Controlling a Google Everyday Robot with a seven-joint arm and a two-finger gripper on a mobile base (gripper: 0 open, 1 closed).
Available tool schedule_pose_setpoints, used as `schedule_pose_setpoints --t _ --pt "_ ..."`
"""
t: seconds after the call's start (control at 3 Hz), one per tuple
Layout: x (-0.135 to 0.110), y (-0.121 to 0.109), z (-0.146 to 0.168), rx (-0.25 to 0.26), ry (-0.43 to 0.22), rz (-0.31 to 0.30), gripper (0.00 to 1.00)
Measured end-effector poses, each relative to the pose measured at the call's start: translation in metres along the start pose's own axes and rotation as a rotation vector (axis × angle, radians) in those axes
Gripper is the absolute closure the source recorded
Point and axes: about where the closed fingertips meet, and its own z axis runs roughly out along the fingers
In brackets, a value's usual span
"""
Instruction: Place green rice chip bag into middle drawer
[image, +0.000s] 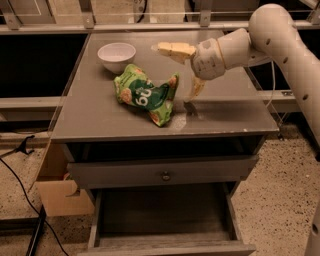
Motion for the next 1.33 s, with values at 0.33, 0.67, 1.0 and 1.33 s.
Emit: schedule_pose_setpoints --t 0.33,0.67,1.0,1.33 --pt "-0.002 -0.007 0.009 0.018 -0.022 -0.001 0.0" --pt "-0.007 -0.013 0.018 0.029 -0.048 -0.004 0.0" --pt "-0.012 -0.016 0.026 0.021 -0.07 -0.01 0.17" --pt "-0.012 -0.016 0.026 0.021 -0.07 -0.01 0.41"
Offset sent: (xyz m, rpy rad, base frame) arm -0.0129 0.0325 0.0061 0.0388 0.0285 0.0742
